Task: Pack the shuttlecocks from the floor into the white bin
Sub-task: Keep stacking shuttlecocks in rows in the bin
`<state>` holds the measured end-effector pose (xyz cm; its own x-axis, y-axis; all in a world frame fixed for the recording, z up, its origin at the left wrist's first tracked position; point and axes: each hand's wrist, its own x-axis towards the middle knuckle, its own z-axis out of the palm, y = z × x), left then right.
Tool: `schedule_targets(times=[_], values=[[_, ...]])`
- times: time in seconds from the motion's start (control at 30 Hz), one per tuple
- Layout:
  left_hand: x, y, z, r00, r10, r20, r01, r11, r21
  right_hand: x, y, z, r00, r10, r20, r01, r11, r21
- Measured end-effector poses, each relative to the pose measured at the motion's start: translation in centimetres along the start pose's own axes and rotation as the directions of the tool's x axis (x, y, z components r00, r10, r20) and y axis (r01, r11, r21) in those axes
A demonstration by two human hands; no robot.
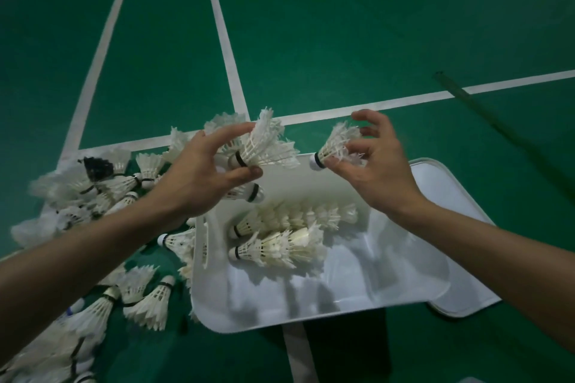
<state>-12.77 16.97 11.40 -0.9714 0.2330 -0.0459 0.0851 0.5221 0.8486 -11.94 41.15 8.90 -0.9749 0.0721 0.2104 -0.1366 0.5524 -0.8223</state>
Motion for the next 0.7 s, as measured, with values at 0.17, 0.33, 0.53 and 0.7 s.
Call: schedule_targets(times=[0.17,0.33,0.53,0.7], values=[[-1.1,-0.8,1.7,0.997,-0.026,0.067,0.026,1.0,-0.007,-1.3,1.5,-0.4,0.998,-0.011,0.064,0.03,0.952,-0.304],[-2.4,-1.9,3.4,0.984,-0.076,0.162,0.062,0.994,0.089,-2.7,3.2,-0.3,0.985,0.04,0.168,0.029,0.919,-0.393],[-2.1,-2.8,4.3,0.979,-0.088,0.185,0.061,0.988,0.143,-3.9,4.4,0.1,0.974,0.112,0.196,-0.02,0.907,-0.42],[-1.2,-3.6,3.9,0.983,-0.101,0.155,0.079,0.987,0.139,-4.3,4.9,0.4,0.966,0.193,0.171,-0.113,0.914,-0.39]])
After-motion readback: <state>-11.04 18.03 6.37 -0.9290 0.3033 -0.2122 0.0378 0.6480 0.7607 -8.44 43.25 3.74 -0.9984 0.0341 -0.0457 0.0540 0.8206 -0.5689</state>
